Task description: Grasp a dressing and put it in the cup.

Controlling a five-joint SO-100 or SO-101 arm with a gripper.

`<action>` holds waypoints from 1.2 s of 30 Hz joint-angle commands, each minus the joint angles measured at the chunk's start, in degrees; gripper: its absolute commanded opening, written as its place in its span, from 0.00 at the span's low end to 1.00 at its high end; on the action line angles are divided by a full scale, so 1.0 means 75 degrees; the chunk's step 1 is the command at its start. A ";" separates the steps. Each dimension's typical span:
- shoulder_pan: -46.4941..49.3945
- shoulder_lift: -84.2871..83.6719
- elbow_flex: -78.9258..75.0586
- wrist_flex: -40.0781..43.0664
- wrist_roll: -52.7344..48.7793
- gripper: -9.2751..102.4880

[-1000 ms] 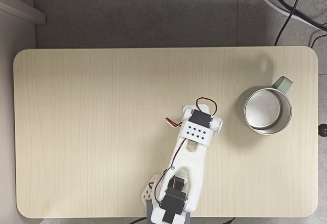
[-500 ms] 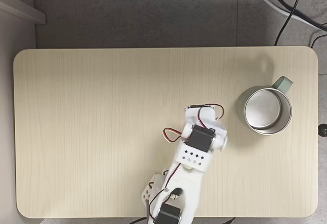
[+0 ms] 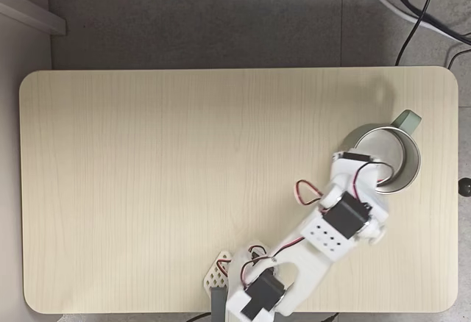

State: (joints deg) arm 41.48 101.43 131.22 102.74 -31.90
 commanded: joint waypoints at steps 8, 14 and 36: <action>0.0469 0.1137 0.1770 0.0281 -0.0094 0.09; 0.0480 0.0809 0.1441 0.0281 0.0035 0.31; 0.0340 0.0270 0.1020 0.0270 0.0129 0.33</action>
State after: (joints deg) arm 44.74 105.73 138.87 102.83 -31.46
